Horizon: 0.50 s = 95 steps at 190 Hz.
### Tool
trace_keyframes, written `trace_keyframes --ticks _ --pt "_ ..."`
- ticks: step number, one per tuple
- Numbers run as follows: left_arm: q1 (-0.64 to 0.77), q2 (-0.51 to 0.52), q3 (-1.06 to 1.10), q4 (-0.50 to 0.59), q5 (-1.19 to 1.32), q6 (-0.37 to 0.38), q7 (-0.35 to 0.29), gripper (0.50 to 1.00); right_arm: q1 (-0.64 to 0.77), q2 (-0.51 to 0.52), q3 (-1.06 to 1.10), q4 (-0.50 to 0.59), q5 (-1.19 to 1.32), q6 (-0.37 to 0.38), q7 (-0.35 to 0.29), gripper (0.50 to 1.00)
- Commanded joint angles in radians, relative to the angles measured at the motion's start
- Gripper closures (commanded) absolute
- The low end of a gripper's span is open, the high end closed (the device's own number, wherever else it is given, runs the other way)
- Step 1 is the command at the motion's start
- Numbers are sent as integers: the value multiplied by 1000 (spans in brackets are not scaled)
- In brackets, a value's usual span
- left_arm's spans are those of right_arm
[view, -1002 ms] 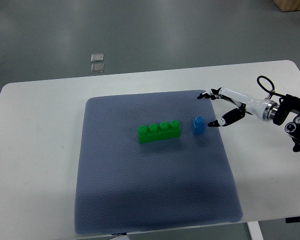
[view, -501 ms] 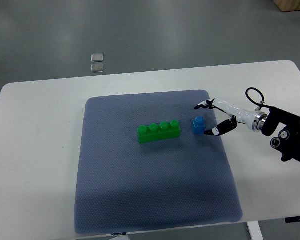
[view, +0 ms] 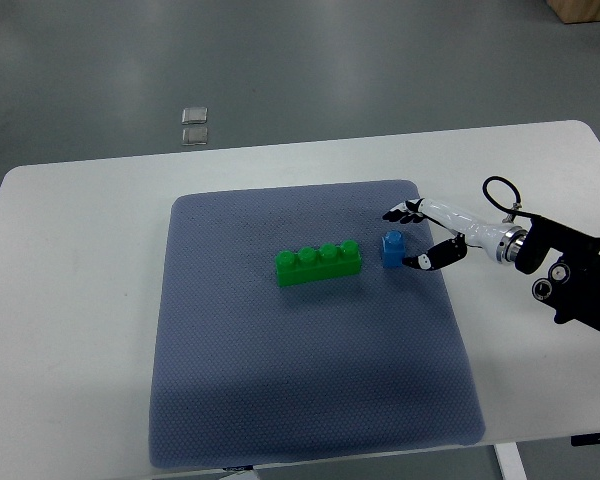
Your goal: Stack blue block on green block with right hand
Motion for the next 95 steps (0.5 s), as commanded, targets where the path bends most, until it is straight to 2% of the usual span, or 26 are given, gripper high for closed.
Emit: trace_keyframes --ticks 1,51,72,95 --pt "0 0 0 0 0 0 0 500 -1 0 0 28 0 4 0 703" --pt "0 0 0 0 0 0 0 500 -4 0 -17 45 -21 1 0 703" --pt "0 0 0 0 0 0 0 500 -6 -1 -20 45 -26 -2 0 732" --pt "0 0 0 0 0 0 0 500 -7 -3 -18 43 -44 -5 0 742"
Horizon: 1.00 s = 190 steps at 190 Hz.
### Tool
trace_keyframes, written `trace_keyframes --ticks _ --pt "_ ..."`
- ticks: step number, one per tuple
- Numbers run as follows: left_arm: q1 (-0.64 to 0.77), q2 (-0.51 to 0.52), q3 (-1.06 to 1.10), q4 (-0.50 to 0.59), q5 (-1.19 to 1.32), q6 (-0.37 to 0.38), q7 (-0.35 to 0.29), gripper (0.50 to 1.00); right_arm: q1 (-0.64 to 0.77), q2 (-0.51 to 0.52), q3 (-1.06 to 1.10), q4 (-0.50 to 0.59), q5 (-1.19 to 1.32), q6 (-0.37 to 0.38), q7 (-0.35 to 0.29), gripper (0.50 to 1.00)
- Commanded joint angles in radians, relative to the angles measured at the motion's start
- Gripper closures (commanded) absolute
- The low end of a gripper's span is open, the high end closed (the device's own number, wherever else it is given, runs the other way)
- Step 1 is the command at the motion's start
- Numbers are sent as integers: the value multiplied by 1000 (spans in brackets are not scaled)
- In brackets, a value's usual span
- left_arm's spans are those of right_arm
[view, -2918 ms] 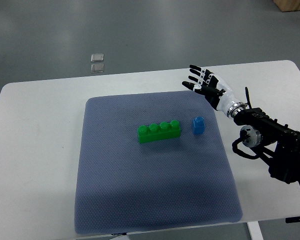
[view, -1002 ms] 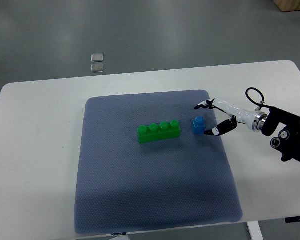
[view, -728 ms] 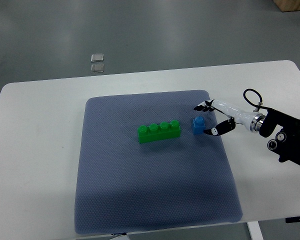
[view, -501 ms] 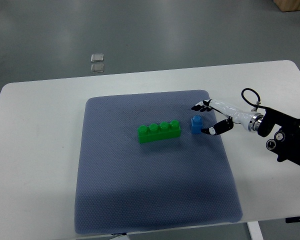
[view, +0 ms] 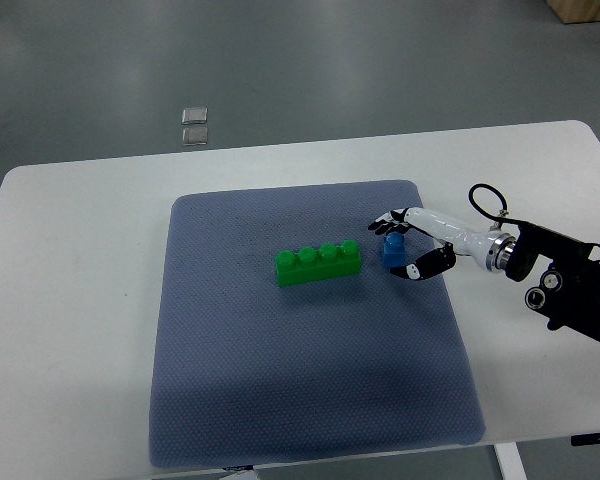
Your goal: Stack blue block on green block with right hand
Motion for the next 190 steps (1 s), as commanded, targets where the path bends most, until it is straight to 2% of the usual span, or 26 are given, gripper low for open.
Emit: trace_keyframes --ticks 1,24,96,121,175,190 --pt "0 0 0 0 0 0 0 500 -1 -3 1 -1 -14 -3 0 742" --pt "0 0 0 0 0 0 0 500 -1 -9 1 -1 -15 -5 0 767" --pt "0 0 0 0 0 0 0 500 -1 -18 1 -5 -39 -8 0 777" --pt "0 0 0 0 0 0 0 500 -2 -9 1 -3 -51 -15 0 807" --pt "0 0 0 0 0 0 0 500 -2 -1 -1 -3 -54 -15 0 812" --pt "0 0 0 0 0 0 0 500 -2 -1 -1 -3 -55 -15 0 840"
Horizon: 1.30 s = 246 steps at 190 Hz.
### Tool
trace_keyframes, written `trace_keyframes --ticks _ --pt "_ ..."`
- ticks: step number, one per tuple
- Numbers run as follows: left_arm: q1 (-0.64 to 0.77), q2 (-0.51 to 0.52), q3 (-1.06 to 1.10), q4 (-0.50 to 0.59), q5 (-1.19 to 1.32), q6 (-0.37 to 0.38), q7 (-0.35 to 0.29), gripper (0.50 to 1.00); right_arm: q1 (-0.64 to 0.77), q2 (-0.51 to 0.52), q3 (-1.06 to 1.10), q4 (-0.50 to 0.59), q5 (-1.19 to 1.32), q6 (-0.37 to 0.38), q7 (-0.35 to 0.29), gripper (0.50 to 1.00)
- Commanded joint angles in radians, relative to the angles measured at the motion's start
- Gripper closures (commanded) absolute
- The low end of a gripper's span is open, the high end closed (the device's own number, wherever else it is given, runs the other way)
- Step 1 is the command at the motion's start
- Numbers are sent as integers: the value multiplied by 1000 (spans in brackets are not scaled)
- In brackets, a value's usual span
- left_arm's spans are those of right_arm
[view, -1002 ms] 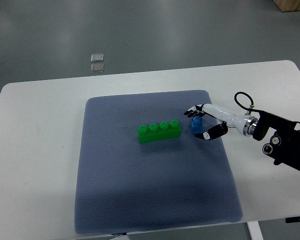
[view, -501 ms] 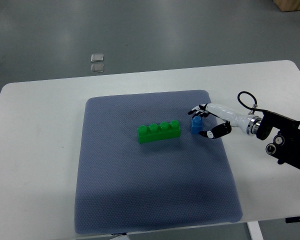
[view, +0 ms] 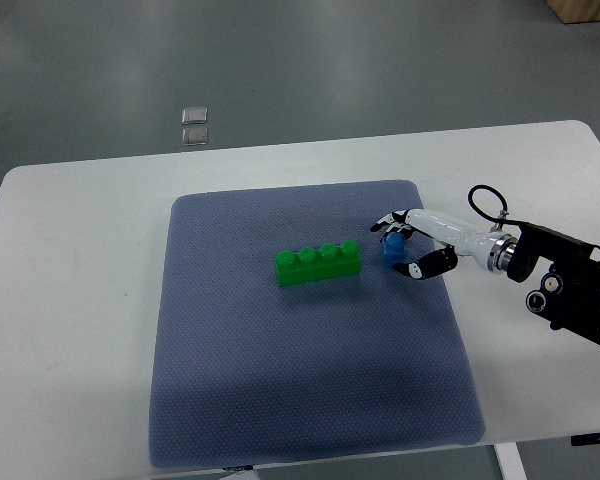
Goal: Stack blue block on green block with right hand
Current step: 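Lift the blue block with the right hand, then carry the blue block over the green block and lower it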
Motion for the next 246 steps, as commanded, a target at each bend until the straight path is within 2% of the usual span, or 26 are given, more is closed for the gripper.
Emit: trace_keyframes --ticks 1,54,121,161,186,246 --pt "0 0 0 0 0 0 0 500 0 0 -1 0 -3 0 0 840" --pt "0 0 0 0 0 0 0 500 3 0 -1 0 -30 0 2 914" --pt "0 0 0 0 0 0 0 500 17 -20 7 5 -24 -18 15 955" --pt "0 0 0 0 0 0 0 500 44 -35 19 112 -24 -60 38 1000" --pt "0 0 0 0 0 0 0 500 55 -30 19 160 -27 -80 38 1000" --pt "0 0 0 0 0 0 0 500 89 31 2 157 -95 -94 34 1000"
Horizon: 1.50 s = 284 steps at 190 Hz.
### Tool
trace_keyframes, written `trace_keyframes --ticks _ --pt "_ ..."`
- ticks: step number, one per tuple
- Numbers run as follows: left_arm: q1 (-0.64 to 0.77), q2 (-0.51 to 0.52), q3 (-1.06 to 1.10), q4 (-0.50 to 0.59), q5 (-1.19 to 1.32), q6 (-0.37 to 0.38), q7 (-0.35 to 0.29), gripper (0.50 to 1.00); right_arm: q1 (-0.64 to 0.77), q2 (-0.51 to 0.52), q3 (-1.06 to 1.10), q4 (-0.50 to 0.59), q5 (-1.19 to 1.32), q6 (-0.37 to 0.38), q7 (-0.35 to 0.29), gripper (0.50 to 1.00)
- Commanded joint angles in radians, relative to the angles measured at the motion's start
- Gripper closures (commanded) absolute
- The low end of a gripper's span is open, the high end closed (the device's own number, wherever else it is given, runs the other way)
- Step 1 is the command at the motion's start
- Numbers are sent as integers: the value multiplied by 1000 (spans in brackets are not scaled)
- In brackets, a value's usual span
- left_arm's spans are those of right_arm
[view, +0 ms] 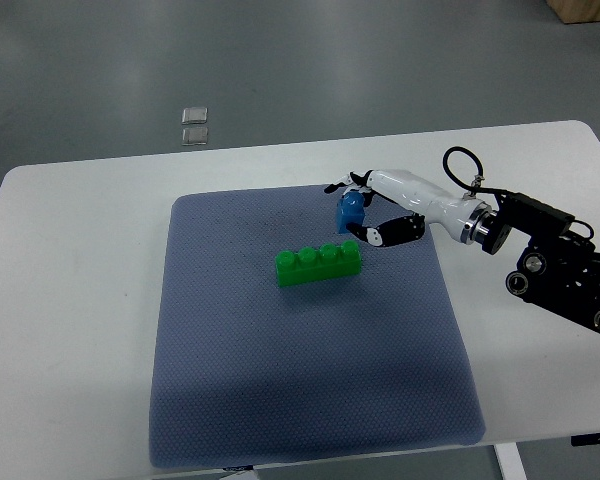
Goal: Stack blue block on green block with right hand
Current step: 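Carry the blue block over the green block and lower it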
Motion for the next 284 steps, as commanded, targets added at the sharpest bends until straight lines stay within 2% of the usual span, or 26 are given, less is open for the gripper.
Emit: trace_keyframes --ticks 1,284 --pt "0 0 0 0 0 0 0 500 5 24 -7 -5 -28 -3 -5 1000" --pt "0 0 0 0 0 0 0 500 9 105 -76 -109 -118 -23 -8 1000"
